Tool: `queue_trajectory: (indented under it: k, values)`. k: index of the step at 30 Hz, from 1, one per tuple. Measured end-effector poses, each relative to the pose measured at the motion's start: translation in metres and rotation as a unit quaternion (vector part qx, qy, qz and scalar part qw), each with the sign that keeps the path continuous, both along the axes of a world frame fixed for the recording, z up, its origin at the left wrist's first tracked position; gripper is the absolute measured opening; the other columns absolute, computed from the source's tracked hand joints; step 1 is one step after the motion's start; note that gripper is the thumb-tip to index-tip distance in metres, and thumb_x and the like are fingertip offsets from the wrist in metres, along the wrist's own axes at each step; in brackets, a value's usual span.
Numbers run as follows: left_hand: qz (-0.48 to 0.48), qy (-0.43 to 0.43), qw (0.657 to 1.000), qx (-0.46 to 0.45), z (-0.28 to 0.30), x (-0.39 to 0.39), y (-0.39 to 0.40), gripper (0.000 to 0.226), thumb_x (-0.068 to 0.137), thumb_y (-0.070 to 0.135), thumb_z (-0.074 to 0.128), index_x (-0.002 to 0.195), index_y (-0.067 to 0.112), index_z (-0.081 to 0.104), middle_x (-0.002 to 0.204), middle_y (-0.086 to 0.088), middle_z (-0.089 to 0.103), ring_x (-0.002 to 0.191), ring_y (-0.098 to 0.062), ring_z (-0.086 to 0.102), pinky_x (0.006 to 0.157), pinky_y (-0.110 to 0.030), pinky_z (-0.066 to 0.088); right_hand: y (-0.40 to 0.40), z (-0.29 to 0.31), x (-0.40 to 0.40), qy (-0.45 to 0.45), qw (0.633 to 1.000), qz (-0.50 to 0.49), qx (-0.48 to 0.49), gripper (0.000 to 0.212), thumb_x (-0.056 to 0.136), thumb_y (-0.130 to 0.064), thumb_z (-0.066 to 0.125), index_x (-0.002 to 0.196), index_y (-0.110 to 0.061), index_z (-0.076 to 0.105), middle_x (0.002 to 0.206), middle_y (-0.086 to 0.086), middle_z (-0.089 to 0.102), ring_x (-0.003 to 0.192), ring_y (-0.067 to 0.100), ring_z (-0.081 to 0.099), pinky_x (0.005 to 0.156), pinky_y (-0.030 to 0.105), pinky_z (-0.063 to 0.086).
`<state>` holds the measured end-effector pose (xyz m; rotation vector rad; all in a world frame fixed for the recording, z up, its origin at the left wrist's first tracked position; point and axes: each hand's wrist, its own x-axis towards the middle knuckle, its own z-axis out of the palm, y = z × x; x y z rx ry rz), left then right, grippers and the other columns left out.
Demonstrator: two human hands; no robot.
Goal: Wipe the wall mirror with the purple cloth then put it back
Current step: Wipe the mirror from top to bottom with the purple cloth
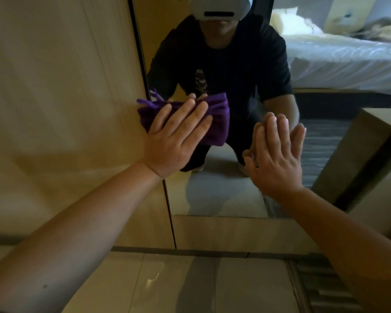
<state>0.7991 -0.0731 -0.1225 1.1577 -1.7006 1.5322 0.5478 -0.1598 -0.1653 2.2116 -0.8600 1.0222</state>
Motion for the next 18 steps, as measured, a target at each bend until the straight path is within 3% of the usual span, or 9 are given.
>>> queue_trajectory:
  k: [7,10,12,15,18]
  values:
    - [-0.011,-0.049,0.997,0.064,-0.114,0.007,0.012,0.049,0.1,0.018,0.052,0.148,0.015,0.044,0.15,-0.002,0.047,0.14,-0.021,0.043,0.11,-0.043,0.035,-0.003,-0.002,0.003,-0.036,0.999,0.017,-0.003,0.08,0.098,-0.038,0.046,0.157,-0.018,-0.006,0.16,0.016,0.004,0.15,0.023,-0.017,0.118,0.054,-0.011]
    - [0.029,-0.12,0.978,0.168,-0.184,0.01,0.027,0.054,0.1,0.014,0.047,0.152,0.016,0.034,0.155,0.0,0.036,0.147,-0.022,0.027,0.119,-0.045,0.015,-0.001,0.0,0.003,-0.044,0.999,0.016,-0.008,0.079,0.098,-0.037,0.047,0.157,-0.016,0.0,0.16,0.016,0.007,0.15,0.021,-0.017,0.119,0.053,-0.01]
    - [0.048,-0.126,0.963,0.232,-0.218,0.007,0.036,0.048,0.102,0.013,0.038,0.15,0.019,0.038,0.155,0.002,0.034,0.143,-0.021,0.031,0.12,-0.044,0.01,0.0,0.002,0.0,-0.034,0.999,0.012,-0.005,0.08,0.097,-0.036,0.05,0.157,-0.013,0.003,0.161,0.015,0.005,0.15,0.021,-0.016,0.119,0.051,-0.012]
    - [0.035,-0.058,0.956,0.285,-0.223,-0.005,0.044,0.043,0.107,0.013,0.03,0.144,0.021,0.048,0.153,0.005,0.041,0.138,-0.018,0.04,0.114,-0.041,0.026,0.004,0.008,-0.006,0.001,1.0,0.0,0.017,0.08,0.096,-0.035,0.051,0.157,-0.011,0.005,0.164,0.013,0.001,0.151,0.025,-0.013,0.12,0.05,-0.013]
    - [0.001,-0.005,0.949,0.315,-0.198,-0.017,0.052,0.039,0.101,0.011,0.044,0.137,0.019,0.057,0.146,0.003,0.052,0.127,-0.021,0.049,0.095,-0.041,0.048,0.011,0.015,-0.014,0.034,0.999,-0.007,0.041,0.077,0.094,-0.034,0.049,0.157,-0.012,0.009,0.165,0.011,-0.003,0.152,0.026,-0.011,0.121,0.05,-0.01]
